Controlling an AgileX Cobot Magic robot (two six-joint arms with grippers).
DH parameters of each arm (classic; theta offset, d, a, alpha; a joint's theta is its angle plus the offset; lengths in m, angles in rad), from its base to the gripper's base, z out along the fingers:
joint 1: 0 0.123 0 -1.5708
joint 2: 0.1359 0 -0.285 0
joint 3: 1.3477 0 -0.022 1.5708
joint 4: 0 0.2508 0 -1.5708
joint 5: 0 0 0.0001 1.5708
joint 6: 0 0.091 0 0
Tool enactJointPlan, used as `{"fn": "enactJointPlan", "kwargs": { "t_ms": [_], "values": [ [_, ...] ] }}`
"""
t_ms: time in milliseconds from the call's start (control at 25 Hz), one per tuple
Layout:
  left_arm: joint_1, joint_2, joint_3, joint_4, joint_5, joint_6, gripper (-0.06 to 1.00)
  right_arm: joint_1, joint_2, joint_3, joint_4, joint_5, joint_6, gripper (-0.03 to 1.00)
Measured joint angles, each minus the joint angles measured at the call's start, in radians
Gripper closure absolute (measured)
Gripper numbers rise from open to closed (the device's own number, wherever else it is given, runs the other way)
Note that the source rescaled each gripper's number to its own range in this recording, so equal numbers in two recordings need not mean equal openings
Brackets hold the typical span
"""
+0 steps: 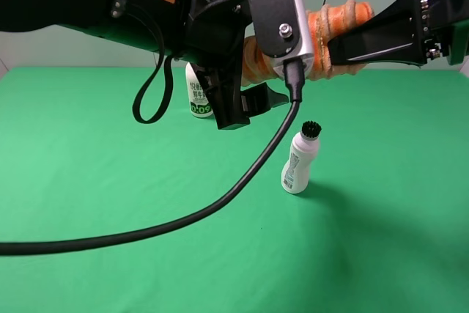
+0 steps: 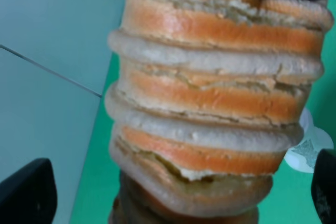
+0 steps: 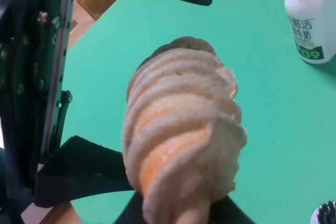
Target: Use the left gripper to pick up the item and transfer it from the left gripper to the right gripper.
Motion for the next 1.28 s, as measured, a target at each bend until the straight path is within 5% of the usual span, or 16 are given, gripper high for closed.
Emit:
{"fn": "enactJointPlan", "kwargs": {
  "t_ms": [200, 680, 1040, 1280],
  "values": [
    [0.0, -0.059, 0.0, 0.0, 0.067, -0.051, -0.03, 0.0, 0.0, 0.0, 0.005, 0.0, 0.0, 0.95],
    [0.01, -0.256, 0.0, 0.06, 0.442, -0.328, -0.03, 0.0, 0.0, 0.0, 0.005, 0.0, 0.0, 0.95],
    [0.198, -0.352, 0.01, 0.084, 0.7, -0.547, -0.03, 0.0, 0.0, 0.0, 0.006, 0.0, 0.001, 0.95],
    [0.324, -0.471, 0.123, 0.084, 0.737, -0.66, -0.03, 0.0, 0.0, 0.0, 0.004, 0.0, 0.001, 0.95]
  ]
}}
